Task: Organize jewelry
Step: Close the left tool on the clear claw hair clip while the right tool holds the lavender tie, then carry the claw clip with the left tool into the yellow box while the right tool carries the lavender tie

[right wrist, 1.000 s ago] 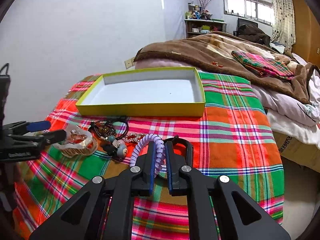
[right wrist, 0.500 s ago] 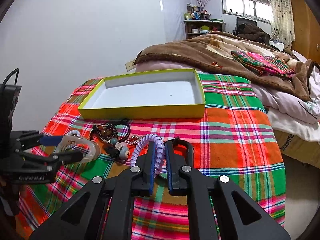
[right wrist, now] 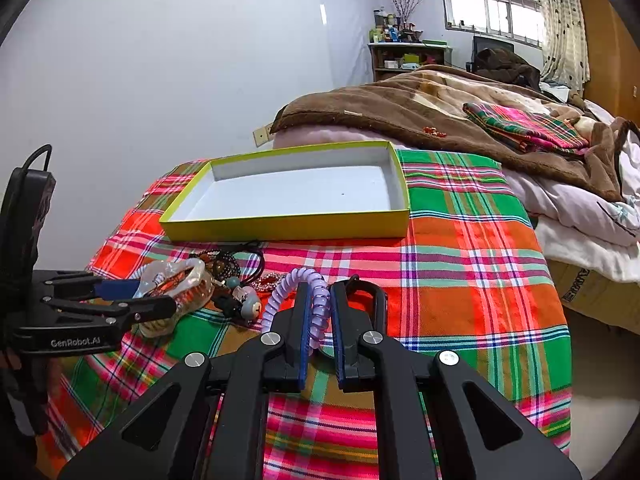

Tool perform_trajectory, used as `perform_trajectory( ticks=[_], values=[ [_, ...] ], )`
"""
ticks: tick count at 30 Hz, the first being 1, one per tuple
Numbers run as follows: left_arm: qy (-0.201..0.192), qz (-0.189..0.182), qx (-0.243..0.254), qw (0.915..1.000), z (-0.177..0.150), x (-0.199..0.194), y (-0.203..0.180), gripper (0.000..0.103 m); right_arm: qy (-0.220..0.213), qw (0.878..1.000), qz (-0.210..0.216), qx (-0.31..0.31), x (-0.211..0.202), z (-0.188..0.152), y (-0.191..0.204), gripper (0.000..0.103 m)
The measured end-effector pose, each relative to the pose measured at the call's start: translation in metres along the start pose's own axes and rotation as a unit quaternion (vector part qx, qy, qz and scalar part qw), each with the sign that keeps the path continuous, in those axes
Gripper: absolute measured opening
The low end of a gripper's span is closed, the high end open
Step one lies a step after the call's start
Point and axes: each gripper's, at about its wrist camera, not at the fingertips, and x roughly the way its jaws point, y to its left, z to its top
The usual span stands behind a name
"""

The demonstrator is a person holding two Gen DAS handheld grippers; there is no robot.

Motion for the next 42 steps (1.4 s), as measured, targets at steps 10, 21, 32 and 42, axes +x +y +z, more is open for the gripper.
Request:
perform_trajectory(
  ticks=[10, 21, 32, 42],
  values=[
    [0.004, 0.036, 0.019, 0.9992, 0.001, 0.013, -0.008, 0.049, 0.0, 1.0, 0.003, 0.001, 0.001, 0.0, 0.002, 0.01],
    [-0.003, 0.047, 0.014, 0.9988, -0.003, 0.007, -0.01, 0.046, -0.003, 1.0, 0.004, 0.002, -0.002, -0.001, 0.003, 0.01],
    [-0.035, 0.048, -0.005, 0.9982, 0.001, -0.02, -0.003, 0.046, -0.018, 1.0, 0.005, -0.006, -0.014, 0.009, 0.011, 0.01],
    [-0.066, 0.053, -0.008, 0.9964, 0.017, -0.043, 0.003, 0.046, -0.044, 0.999, 0.005, -0.021, -0.026, 0.034, 0.018, 0.01]
  ],
)
